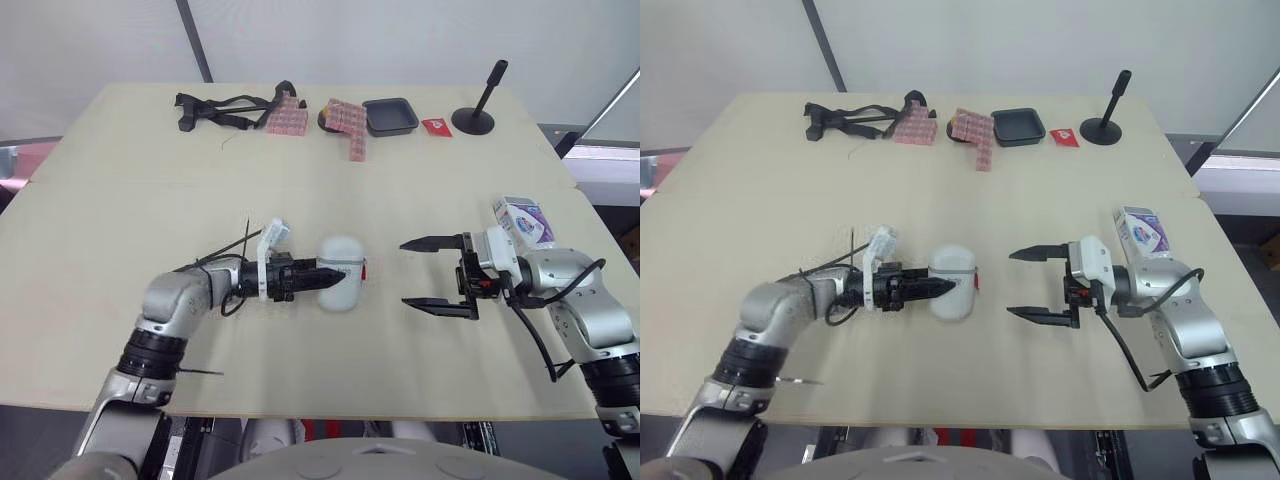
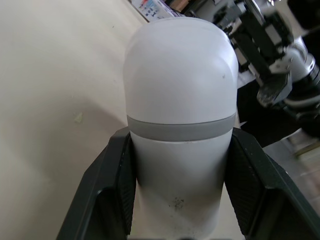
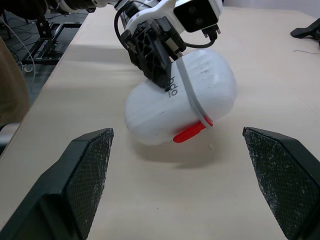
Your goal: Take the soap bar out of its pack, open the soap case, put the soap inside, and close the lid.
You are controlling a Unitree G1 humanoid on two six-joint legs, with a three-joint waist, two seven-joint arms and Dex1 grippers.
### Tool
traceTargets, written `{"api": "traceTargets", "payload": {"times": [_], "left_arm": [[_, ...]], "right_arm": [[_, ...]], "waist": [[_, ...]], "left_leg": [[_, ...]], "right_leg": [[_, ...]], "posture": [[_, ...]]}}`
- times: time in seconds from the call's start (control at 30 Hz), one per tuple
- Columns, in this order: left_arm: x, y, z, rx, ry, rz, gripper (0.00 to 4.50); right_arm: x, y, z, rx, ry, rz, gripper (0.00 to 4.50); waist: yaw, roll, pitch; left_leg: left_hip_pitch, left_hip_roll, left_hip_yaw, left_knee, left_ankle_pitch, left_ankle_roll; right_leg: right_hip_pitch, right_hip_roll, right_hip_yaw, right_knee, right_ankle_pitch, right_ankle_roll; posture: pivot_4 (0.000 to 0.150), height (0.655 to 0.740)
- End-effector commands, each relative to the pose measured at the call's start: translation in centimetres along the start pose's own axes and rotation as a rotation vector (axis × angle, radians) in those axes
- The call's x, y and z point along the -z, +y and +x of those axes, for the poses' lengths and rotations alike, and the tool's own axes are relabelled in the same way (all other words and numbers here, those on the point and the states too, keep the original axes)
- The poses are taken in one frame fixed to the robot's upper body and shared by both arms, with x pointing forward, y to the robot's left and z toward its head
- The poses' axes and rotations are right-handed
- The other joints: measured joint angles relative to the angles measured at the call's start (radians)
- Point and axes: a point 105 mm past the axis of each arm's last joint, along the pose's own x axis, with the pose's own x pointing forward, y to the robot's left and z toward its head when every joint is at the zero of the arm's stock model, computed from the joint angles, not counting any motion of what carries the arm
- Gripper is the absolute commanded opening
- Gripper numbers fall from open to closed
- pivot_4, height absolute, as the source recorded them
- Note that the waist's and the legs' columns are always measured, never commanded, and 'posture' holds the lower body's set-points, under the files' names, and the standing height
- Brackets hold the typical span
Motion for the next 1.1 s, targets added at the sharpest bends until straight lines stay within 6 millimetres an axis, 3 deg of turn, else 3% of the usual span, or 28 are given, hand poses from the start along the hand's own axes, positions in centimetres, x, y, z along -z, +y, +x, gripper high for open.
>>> {"api": "traceTargets", "payload": {"times": [0.03, 0.27, 0.43, 0.73, 0.97, 1.1], "left_arm": [[-0.4, -0.8, -0.3, 0.010, 0.025, -0.160, 2.21], [0.4, 0.5, -0.3, -0.059, 0.062, -0.409, 2.21], [2.1, 2.0, -0.3, -0.186, 0.131, -0.424, 2.21], [2.9, 2.8, -0.1, -0.247, 0.218, -0.344, 2.21], [2.8, 3.3, -0.5, -0.273, 0.235, -0.257, 4.49], [2.6, 3.4, -1.0, -0.281, 0.241, -0.218, 4.49]], "right_arm": [[-0.8, 0.0, 0.1, -0.014, -0.019, -0.040, 4.45], [-0.4, 0.2, 0.2, -0.020, -0.016, -0.031, 4.45], [-0.2, 0.3, 0.4, -0.020, -0.013, -0.025, 4.45], [0.2, 0.1, 0.5, -0.016, -0.002, -0.020, 4.45], [0.3, 0.0, 0.5, -0.012, 0.001, -0.016, 4.50], [0.3, 0.0, 0.6, -0.013, 0.001, -0.014, 4.50]], "waist": [[0.000, 0.000, 0.000], [0.004, 0.000, 0.000], [0.005, -0.001, 0.000], [0.003, 0.000, 0.000], [0.000, 0.000, 0.000], [-0.007, 0.000, 0.000]], "left_leg": [[0.000, 0.000, 0.000, 0.000, 0.000, 0.000], [-0.002, 0.000, -0.001, 0.000, 0.000, 0.000], [-0.002, 0.000, -0.002, -0.001, 0.000, 0.000], [0.001, -0.001, -0.004, -0.003, 0.000, 0.000], [0.005, -0.002, -0.004, -0.006, 0.000, 0.000], [0.007, -0.004, -0.004, -0.009, 0.004, 0.000]], "right_leg": [[0.000, 0.000, 0.000, 0.000, 0.000, 0.000], [0.001, 0.000, -0.001, -0.004, 0.000, 0.000], [0.002, 0.000, -0.002, -0.006, 0.000, 0.000], [0.008, -0.004, -0.006, -0.012, 0.000, 0.000], [0.012, -0.006, -0.007, -0.015, 0.000, 0.000], [0.014, -0.013, -0.009, -0.016, 0.000, 0.000]], "posture": [[0.150, 0.7400], [0.150, 0.7400], [0.150, 0.7400], [0.150, 0.7400], [0.150, 0.7400], [0.150, 0.7400]]}}
